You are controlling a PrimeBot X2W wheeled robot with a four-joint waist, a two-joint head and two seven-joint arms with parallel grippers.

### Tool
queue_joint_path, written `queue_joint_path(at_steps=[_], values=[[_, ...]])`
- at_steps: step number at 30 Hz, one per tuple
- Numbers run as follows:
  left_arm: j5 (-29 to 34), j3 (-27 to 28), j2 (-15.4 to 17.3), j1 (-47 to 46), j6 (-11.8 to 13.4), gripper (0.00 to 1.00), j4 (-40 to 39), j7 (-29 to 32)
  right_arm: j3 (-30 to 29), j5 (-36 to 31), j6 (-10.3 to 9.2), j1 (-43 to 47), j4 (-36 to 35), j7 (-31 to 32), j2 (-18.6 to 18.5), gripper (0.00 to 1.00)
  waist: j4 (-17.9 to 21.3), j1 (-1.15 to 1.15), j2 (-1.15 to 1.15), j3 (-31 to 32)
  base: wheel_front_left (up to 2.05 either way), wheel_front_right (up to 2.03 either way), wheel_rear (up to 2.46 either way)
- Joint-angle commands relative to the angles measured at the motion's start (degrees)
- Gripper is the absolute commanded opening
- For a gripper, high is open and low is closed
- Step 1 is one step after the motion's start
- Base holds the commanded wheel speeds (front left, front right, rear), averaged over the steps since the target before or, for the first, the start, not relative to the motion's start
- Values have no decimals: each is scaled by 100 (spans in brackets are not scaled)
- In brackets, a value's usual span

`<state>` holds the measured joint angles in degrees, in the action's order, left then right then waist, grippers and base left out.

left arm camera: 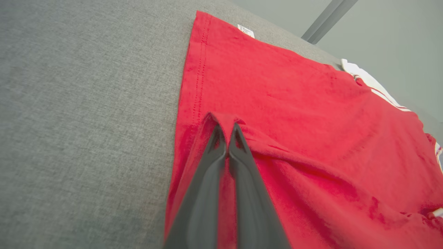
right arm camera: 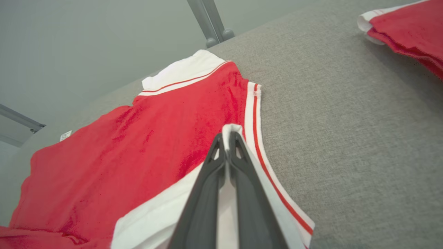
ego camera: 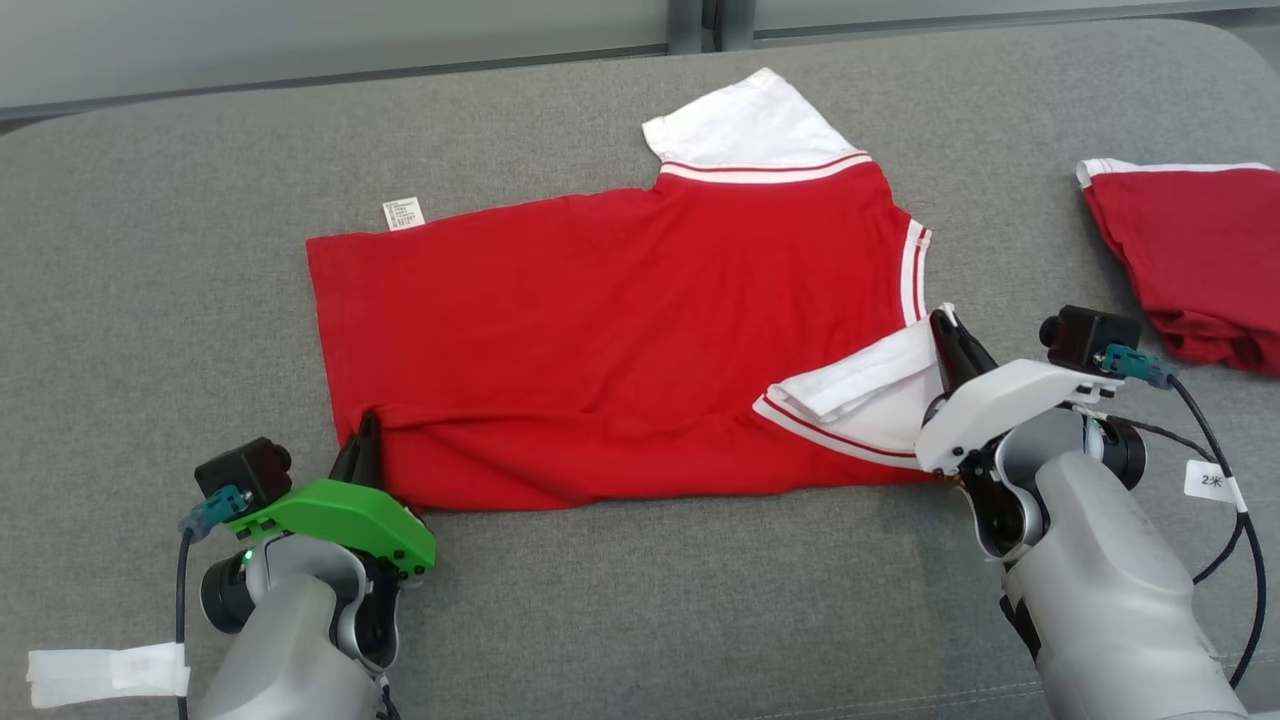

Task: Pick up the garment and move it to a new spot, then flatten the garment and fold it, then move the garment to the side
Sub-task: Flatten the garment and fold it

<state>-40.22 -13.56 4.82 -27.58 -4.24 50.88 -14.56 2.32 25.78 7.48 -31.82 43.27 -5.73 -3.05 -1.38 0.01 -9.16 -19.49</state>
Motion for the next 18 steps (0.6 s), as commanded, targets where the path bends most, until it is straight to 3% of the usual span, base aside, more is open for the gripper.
queue_joint_path(at_steps=[1,18], values=[[-19,11,-11,-121,-39,0,62,-24,5,-38,3,-113,157,-57,-33,0,-77,-1,-1,-168,0,0,0],[261,242,-115,-617,-126,0,402,-69,231,82,2,-1550,2127,-602,4,0,-173,-1,-1,-446,0,0,0]])
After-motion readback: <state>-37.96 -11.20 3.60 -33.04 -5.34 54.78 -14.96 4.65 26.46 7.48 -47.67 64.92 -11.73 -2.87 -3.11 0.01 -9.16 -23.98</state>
